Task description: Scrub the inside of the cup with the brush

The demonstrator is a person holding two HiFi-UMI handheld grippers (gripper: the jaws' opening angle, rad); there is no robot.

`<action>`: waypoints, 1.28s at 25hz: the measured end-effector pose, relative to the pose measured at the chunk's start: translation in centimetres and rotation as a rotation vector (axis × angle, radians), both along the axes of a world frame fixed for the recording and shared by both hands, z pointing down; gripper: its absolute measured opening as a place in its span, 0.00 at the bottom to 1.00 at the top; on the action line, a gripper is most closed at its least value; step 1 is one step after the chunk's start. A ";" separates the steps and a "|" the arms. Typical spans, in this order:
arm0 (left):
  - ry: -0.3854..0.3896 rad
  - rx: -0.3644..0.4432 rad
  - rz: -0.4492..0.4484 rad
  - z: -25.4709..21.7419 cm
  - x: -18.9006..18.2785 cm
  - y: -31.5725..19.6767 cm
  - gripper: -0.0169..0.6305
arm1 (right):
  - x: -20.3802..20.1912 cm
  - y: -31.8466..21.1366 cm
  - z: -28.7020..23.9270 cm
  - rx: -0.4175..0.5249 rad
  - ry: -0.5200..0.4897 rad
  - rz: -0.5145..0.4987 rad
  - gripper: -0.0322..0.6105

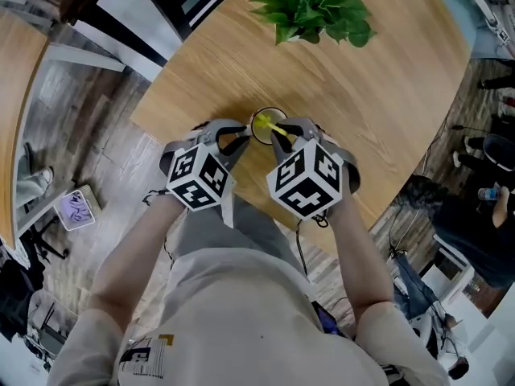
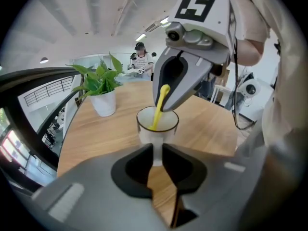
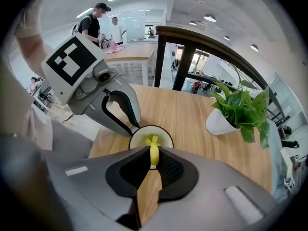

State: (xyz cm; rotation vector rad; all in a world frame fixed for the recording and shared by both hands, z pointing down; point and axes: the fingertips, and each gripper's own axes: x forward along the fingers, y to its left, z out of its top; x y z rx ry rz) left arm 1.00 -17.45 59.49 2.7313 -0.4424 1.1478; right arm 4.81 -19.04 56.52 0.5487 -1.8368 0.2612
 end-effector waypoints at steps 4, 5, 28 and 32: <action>0.000 -0.013 -0.004 0.0 -0.1 0.0 0.11 | 0.8 -0.5 0.0 0.025 0.065 0.000 0.11; 0.001 -0.016 -0.007 0.0 -0.1 0.1 0.11 | 1.1 -0.5 0.0 0.031 0.091 -0.009 0.11; -0.013 -0.026 0.000 0.0 0.0 0.0 0.11 | -2.4 1.1 -0.2 -0.066 0.049 -0.069 0.10; -0.012 -0.025 -0.006 0.1 0.0 0.0 0.11 | -2.3 -0.2 -0.7 0.000 -0.009 -0.036 0.10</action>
